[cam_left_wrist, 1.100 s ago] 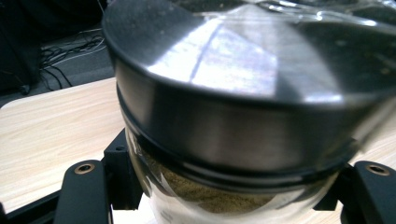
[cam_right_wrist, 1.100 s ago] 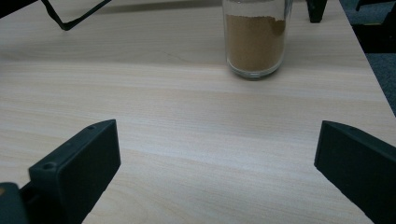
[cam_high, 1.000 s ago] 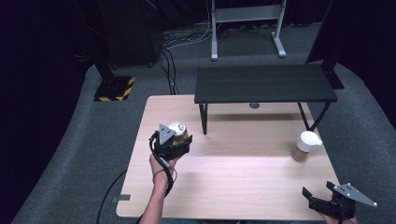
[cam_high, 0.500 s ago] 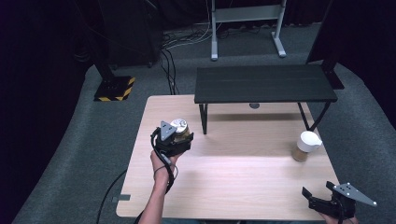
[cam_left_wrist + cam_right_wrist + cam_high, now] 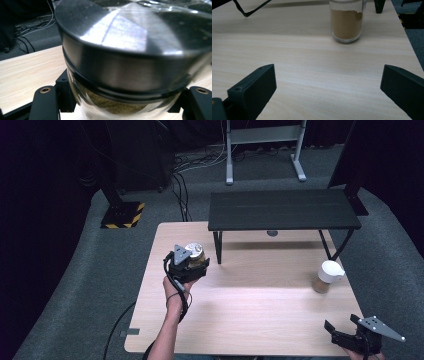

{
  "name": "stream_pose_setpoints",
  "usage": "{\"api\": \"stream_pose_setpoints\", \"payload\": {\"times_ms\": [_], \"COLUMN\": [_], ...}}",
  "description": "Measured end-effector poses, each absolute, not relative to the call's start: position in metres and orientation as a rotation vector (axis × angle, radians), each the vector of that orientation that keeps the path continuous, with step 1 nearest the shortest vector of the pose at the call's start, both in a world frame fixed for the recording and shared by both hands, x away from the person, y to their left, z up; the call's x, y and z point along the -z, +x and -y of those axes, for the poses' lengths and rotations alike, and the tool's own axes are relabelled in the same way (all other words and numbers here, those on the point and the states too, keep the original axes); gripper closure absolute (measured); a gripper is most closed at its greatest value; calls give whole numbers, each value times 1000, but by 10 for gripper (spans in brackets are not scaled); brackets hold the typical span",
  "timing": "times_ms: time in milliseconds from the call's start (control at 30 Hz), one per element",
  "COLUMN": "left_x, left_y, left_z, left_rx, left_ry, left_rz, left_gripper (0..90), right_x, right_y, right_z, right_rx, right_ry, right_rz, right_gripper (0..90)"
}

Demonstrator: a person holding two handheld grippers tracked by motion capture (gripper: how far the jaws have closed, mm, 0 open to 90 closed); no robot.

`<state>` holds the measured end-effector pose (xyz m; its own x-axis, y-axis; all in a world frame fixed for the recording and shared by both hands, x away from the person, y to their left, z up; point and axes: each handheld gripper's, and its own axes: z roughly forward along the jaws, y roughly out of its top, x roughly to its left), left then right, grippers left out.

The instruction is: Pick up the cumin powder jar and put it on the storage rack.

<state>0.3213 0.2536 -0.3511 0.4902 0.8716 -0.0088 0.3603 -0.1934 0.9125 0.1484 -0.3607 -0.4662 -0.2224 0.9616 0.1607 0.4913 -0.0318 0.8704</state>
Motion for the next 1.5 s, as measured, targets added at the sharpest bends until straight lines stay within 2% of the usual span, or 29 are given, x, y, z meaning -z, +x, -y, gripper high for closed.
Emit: {"api": "stream_pose_setpoints", "payload": {"times_ms": [1500], "left_x": [329], "left_y": [342], "left_z": [-240], "left_rx": [-680], "left_ry": [1828], "left_rz": [-1012], "left_gripper": [307], "right_x": [467], "right_y": [149], "right_z": [361], "right_rx": [-1194], "right_ry": [1527], "right_rz": [-1746], "right_gripper": [0]}}
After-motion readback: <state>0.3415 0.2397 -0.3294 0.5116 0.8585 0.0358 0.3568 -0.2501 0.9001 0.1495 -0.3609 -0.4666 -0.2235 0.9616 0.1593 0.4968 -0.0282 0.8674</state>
